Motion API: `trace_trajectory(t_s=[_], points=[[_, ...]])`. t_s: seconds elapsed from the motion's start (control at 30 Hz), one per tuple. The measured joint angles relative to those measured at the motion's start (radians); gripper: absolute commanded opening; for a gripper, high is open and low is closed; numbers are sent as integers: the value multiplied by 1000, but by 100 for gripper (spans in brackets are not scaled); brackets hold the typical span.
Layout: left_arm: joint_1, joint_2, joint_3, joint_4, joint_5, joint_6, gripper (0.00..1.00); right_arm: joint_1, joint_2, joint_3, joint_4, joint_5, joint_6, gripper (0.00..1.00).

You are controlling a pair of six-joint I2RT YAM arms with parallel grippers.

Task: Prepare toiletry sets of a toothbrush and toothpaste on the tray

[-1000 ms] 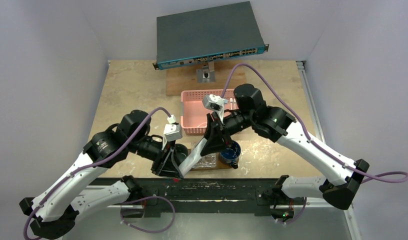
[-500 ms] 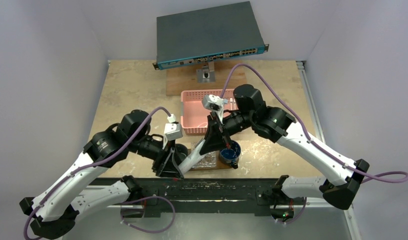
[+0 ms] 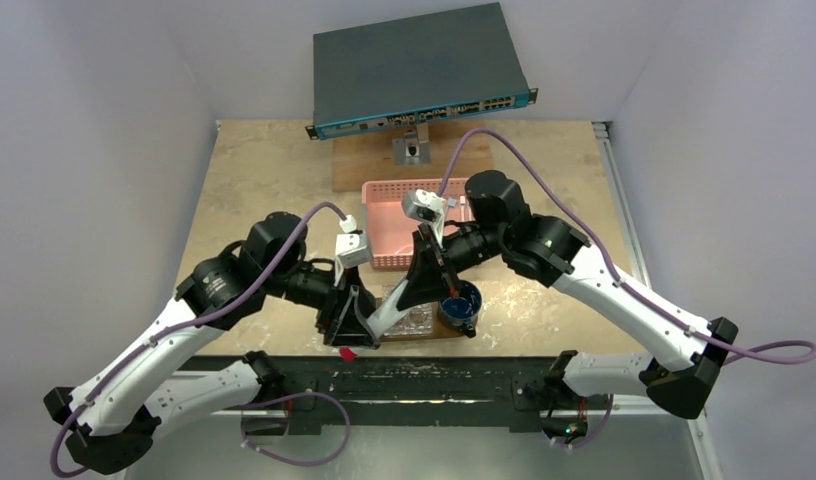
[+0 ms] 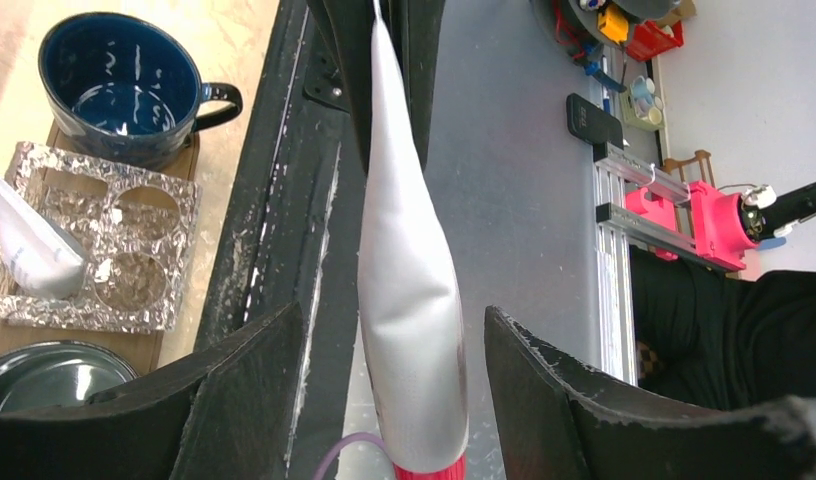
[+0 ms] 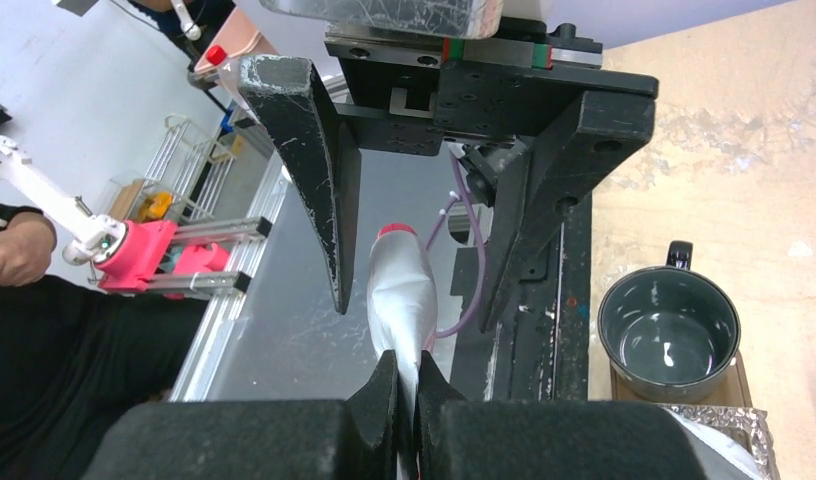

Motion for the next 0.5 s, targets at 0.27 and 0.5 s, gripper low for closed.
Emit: trace_trajectory(t_s=[0.27, 0.5], points=[[0, 44, 15, 74, -1, -33, 40, 3, 0, -8, 19, 16, 14, 0], [0, 55, 20, 80, 7, -48, 20, 2, 0, -10, 19, 40, 18, 0]])
